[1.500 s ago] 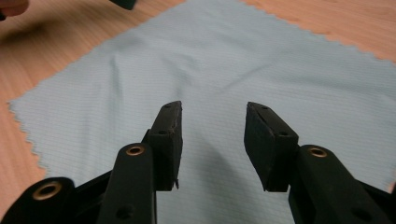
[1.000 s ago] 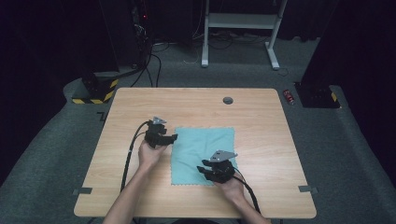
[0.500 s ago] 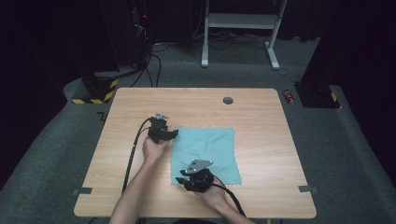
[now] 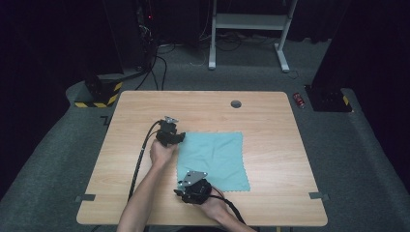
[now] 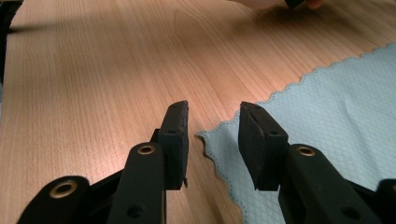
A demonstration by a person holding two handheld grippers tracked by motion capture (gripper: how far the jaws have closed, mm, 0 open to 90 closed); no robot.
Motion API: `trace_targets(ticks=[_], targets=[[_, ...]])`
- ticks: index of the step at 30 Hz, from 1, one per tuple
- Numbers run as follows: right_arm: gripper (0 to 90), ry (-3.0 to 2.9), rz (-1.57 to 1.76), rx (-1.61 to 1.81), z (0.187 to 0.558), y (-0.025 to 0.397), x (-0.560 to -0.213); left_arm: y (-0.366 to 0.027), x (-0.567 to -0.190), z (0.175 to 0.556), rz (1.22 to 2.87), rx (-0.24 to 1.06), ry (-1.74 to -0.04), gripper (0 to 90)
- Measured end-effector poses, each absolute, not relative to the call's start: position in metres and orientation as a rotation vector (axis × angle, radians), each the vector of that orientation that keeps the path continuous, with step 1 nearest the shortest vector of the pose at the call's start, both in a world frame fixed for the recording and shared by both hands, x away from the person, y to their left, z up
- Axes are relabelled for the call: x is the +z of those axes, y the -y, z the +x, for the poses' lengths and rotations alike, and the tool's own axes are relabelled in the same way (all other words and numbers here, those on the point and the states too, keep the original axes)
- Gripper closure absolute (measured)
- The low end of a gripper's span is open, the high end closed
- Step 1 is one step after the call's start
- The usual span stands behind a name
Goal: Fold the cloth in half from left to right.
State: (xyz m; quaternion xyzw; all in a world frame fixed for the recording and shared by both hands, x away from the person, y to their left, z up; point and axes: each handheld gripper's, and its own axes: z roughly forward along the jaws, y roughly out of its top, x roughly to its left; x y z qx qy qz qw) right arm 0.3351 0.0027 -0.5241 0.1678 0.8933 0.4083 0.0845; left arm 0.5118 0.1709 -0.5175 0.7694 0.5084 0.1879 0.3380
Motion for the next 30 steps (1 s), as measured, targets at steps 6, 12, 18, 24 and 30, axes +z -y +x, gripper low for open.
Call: trace_targets(ticks=[6, 12, 18, 24, 30], targets=[[70.7, -2.669, 0.479, 1.172, 0.334, -0.006, -0.525, -0.169, -0.517, 0.511, 2.015, 0.501, -1.309, 66.6], [82.6, -2.646, 0.471, 1.14, 0.334, -0.006, -0.525, -0.169, -0.517, 0.512, 2.017, 0.494, -1.305, 78.6], [88.5, -2.616, 0.423, 1.063, 0.327, -0.011, -0.523, -0.165, -0.515, 0.515, 2.049, 0.454, -1.298, 89.2], [89.7, -2.612, 0.436, 1.087, 0.328, -0.01, -0.524, -0.169, -0.515, 0.517, 2.011, 0.412, -1.314, 90.0], [89.9, -2.596, 0.451, 1.131, 0.327, -0.006, -0.519, -0.174, -0.508, 0.514, 1.96, 0.404, -1.298, 90.0]])
